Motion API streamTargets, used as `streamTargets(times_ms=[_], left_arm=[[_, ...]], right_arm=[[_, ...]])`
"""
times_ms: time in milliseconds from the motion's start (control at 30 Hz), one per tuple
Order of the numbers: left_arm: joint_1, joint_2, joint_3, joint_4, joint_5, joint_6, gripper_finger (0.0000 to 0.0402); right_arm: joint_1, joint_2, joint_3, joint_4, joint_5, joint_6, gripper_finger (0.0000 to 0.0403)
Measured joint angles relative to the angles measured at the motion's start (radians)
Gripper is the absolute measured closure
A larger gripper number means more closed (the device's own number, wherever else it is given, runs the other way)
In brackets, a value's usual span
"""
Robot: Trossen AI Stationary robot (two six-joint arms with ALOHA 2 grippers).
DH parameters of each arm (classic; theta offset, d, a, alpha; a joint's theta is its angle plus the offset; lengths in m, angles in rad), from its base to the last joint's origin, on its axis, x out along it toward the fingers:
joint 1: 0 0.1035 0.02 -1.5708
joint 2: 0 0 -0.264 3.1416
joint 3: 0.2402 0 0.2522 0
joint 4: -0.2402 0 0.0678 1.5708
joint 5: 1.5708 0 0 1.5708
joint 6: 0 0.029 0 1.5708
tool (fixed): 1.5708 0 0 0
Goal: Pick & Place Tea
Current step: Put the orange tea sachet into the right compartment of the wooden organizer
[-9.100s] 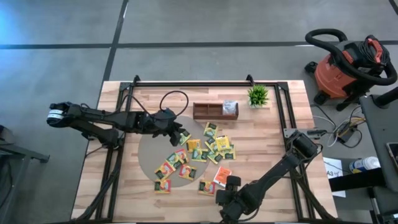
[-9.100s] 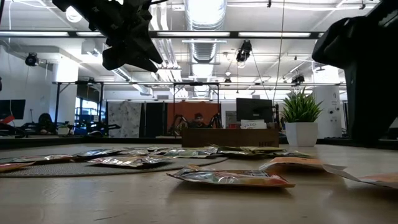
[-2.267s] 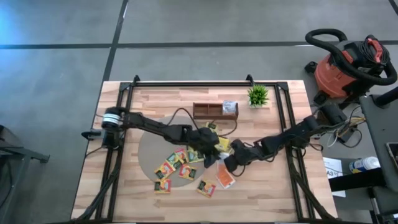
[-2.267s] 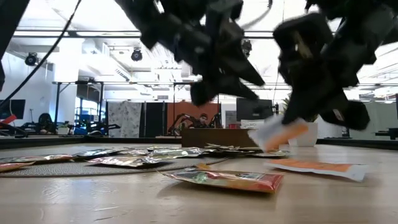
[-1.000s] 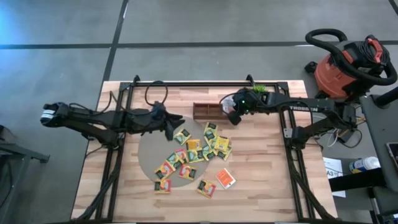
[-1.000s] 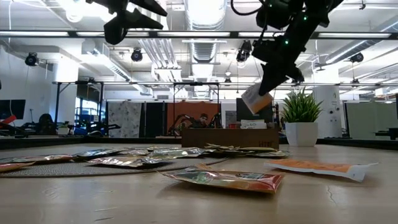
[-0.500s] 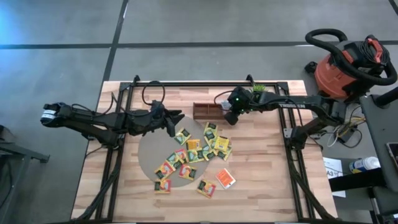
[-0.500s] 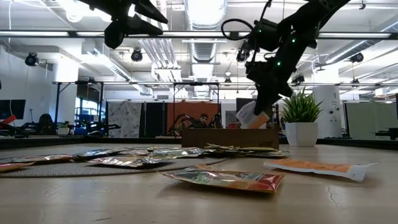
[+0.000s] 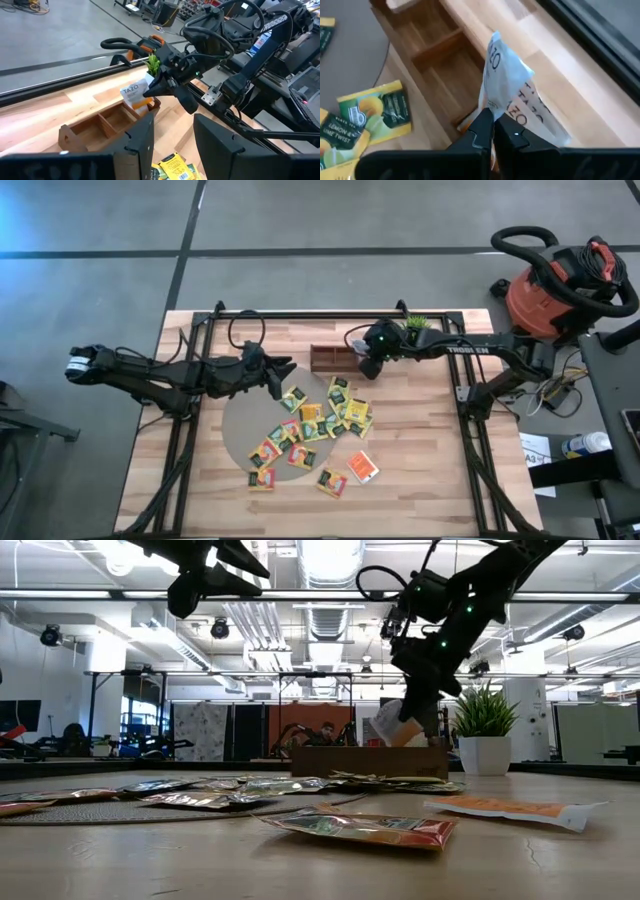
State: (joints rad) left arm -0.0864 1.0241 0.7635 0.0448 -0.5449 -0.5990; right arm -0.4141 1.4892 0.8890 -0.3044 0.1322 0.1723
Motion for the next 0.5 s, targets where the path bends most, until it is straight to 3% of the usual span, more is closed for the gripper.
streamTargets(times_ms=[500], left_arm=[[0.0,0.0,0.0,-0.001,0.0,0.028,0.0268]], right_arm=[[0.001,0.087,-0.013,-0.003,-0.008,-0.011,0.0386]])
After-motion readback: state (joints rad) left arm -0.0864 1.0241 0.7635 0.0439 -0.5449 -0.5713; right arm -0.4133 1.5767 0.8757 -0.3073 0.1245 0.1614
